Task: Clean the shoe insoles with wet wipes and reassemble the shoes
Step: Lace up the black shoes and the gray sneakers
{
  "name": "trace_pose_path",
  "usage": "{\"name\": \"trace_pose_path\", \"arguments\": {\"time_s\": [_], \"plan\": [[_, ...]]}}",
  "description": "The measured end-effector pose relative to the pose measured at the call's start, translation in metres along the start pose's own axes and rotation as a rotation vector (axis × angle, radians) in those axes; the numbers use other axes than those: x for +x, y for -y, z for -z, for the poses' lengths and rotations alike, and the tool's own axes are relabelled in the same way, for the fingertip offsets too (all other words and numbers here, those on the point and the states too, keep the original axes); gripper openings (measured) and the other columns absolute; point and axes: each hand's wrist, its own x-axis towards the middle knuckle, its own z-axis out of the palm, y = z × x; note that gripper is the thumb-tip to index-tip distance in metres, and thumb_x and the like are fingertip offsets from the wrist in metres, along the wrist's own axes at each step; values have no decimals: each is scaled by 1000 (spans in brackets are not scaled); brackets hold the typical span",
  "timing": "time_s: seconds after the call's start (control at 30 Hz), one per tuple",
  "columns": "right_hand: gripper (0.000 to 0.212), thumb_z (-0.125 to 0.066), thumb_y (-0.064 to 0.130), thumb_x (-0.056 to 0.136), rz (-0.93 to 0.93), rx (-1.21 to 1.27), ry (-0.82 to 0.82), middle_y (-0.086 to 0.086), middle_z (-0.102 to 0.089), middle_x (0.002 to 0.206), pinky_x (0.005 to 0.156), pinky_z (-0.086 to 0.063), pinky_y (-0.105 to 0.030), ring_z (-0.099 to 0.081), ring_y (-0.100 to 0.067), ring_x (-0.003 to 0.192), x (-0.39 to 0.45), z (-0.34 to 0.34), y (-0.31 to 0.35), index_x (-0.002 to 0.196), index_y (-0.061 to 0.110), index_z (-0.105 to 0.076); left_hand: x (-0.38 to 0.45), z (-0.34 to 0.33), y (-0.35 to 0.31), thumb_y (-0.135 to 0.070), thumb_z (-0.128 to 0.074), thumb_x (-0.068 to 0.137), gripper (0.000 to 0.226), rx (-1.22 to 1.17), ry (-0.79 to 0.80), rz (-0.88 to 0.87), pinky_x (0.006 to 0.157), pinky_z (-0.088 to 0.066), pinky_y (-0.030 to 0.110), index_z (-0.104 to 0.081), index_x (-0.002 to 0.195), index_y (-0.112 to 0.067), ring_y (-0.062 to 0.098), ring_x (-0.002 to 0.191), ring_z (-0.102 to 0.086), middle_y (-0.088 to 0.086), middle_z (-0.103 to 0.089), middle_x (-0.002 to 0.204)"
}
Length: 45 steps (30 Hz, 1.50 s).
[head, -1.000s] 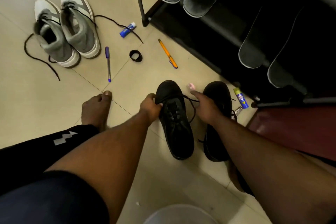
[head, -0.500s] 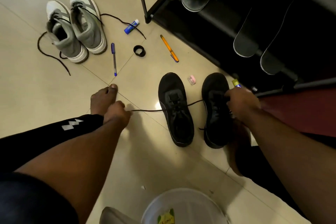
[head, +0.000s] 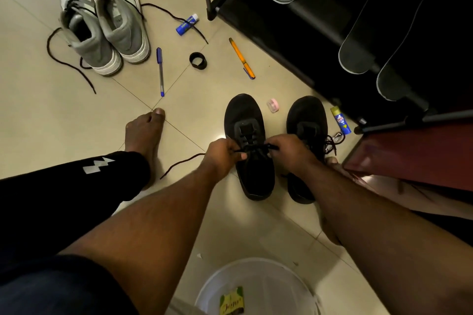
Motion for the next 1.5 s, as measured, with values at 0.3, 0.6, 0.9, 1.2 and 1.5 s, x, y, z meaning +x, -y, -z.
{"name": "trace_pose_path", "arguments": {"time_s": [0.3,0.6,0.9,1.2,1.5], "plan": [[18,-66,25,89,-89,53,-20,-12,-68,92,82,-51,-36,-63,-27,92,-6,12,-21,89,8,-72,14,41,30,-37,-70,90,19,175,42,155,93,-33,37,-72,79,-21,11,82,-51,-9,-66,81],[34,-45,23,101,-326,1689,-49,-4,-62,66,85,-50,-34,-63,-19,71,2,-18,8,69,14,-53,18,3,-33,-31,-38,106,42,-1223,139,293,59,-56,28,-58,75,-10,15,49,-58,3,-52,60],[31,-46,35,101,-396,1169,-101,3,-40,58,59,-40,-26,-40,-11,52,34,-18,5,78,16,-55,29,-12,3,-39,-29,108,43,-1165,-165,349,45,-32,25,-43,74,-17,10,42,-32,-2,-36,55],[27,-53,4,96,-88,922,44,3,-68,86,65,-45,-23,-54,-8,68,20,-6,8,118,17,-60,36,-14,-23,-2,-41,101,20,-412,96,21,46,-40,20,-59,103,-10,11,52,-49,7,-59,80],[42,-71,-1,81,-87,838,341,-14,-74,97,81,-57,-32,-71,-24,86,20,19,-7,119,11,-57,42,-10,-28,1,-43,98,31,-22,200,-227,51,-43,15,-34,125,-11,15,63,-49,8,-51,78]]}}
